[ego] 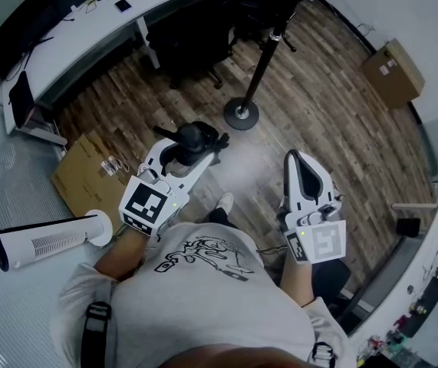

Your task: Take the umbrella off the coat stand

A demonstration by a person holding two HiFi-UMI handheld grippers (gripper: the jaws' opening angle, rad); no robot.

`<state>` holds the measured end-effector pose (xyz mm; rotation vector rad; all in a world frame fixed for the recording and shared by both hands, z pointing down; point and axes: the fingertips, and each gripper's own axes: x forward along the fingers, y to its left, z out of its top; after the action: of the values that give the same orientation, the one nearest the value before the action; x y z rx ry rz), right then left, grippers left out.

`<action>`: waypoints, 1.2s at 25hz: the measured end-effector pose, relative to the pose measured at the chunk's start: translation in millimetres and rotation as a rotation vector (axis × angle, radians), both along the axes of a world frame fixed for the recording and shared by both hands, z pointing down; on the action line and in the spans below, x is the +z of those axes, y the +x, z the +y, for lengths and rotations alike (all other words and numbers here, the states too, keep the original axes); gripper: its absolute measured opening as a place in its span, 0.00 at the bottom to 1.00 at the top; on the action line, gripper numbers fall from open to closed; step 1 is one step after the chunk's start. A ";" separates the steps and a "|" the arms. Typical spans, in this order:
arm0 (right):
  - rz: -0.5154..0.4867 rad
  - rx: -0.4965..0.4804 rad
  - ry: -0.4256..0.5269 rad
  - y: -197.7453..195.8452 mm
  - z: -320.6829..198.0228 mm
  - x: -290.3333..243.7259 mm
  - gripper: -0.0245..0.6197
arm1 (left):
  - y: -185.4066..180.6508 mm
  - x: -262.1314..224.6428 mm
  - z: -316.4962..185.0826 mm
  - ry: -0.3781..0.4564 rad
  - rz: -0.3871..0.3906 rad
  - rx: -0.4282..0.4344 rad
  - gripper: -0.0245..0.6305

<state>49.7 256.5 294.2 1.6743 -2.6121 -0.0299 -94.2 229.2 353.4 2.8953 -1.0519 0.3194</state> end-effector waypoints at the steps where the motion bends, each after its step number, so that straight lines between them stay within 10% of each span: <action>1: -0.001 0.000 -0.001 6.1 -6.9 0.0 0.05 | 5.5 -1.9 -7.8 -0.009 0.000 -0.009 0.35; 30: -0.058 -0.044 -0.030 111.2 -136.7 29.4 0.05 | 107.1 31.6 -143.2 -0.039 -0.030 -0.061 0.35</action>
<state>160.9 119.8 323.6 1.6319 -2.6770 0.0579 12.9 86.0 385.1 2.8264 -1.1229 0.3775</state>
